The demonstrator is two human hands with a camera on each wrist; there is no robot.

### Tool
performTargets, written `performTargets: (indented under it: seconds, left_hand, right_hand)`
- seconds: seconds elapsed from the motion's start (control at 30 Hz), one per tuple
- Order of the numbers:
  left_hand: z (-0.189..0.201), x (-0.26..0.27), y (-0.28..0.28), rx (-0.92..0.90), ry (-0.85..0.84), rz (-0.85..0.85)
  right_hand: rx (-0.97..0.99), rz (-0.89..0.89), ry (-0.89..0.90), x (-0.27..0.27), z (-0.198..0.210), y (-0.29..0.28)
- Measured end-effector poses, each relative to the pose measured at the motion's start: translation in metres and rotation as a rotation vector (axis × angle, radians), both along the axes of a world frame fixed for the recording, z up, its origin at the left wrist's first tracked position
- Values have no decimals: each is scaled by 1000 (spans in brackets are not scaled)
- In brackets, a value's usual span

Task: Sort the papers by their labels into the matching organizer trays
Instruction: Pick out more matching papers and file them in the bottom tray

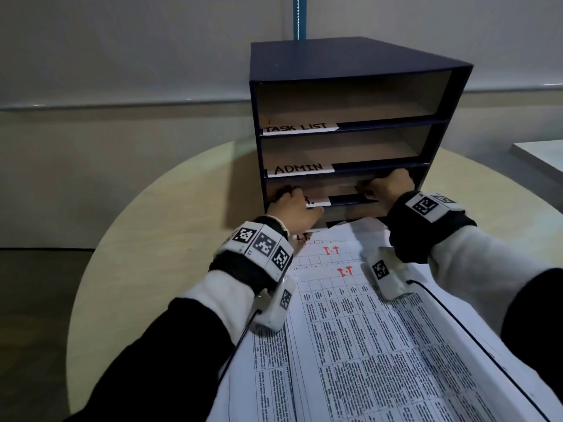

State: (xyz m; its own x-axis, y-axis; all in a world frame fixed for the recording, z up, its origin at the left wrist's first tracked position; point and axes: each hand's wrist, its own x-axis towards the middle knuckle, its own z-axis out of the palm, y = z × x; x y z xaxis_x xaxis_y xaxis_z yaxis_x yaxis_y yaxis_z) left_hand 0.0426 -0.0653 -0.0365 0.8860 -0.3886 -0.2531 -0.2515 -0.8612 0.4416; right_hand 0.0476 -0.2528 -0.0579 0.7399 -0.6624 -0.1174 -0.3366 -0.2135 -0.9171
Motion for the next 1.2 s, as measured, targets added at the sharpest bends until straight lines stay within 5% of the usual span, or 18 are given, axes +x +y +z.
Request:
performTargets:
  seconds: [0.3, 0.5, 0.87, 1.2]
  left_hand:
    - [24, -10, 7, 61, 78, -61]
    - [28, -47, 11, 91, 124, -204]
    - [-2, -85, 16, 433, 100, -219]
    - [6, -83, 17, -33, -106, -424]
  right_hand:
    - [-366, 209, 145, -33, 8, -1]
    - [-382, 437, 220, -71, 21, -3]
    - [-585, 897, 473, -141, 26, 31]
    - [-814, 745, 335, -152, 2, 38]
